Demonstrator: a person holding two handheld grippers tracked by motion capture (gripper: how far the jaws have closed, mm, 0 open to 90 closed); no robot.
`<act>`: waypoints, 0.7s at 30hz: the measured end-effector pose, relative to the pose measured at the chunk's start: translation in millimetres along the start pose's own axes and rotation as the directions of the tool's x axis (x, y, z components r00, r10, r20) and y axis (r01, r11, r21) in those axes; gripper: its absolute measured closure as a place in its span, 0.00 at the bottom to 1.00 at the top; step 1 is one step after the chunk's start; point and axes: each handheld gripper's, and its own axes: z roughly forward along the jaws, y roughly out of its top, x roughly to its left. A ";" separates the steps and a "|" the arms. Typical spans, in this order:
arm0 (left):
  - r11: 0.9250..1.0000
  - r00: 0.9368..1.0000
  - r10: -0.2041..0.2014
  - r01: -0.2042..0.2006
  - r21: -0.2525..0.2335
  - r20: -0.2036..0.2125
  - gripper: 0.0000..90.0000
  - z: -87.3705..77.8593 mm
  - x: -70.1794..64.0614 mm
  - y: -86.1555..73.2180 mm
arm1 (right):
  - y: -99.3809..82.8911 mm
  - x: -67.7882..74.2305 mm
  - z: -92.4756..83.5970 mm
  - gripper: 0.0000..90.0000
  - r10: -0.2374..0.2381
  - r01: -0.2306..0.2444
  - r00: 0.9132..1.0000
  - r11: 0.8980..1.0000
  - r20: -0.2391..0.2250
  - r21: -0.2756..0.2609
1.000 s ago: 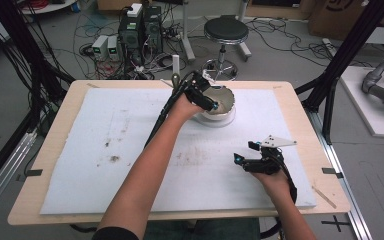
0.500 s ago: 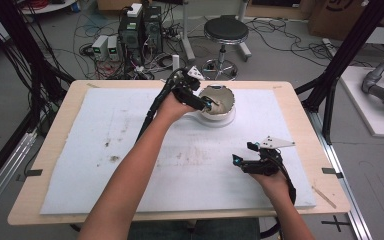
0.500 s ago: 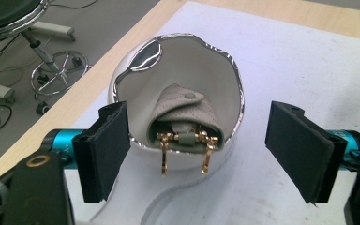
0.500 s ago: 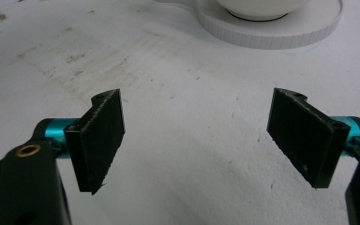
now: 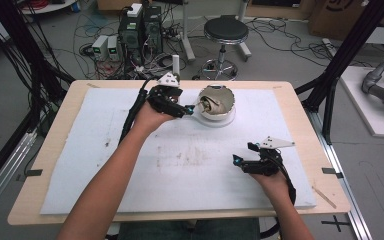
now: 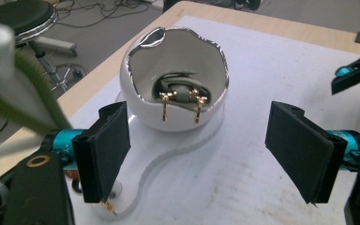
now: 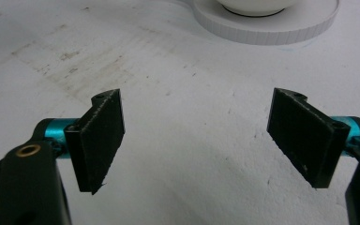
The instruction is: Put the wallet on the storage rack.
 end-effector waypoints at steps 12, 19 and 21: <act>0.999 1.000 -0.020 0.021 -0.050 0.014 0.25 -48.9 -16.4 -48.8 | -0.2 -1.4 -0.8 0.22 -0.002 0.002 1.000 1.000 0.001 -0.005; 0.997 0.999 -0.052 0.052 -0.059 0.006 0.24 -70.7 -23.2 -86.1 | 0.4 -1.3 -1.2 0.22 -0.003 0.003 1.000 1.000 -0.005 -0.006; 0.996 0.998 -0.058 0.058 -0.065 0.011 0.24 -75.0 -25.8 -95.6 | 0.4 -1.8 -1.0 0.22 -0.002 0.002 1.000 1.000 -0.004 -0.006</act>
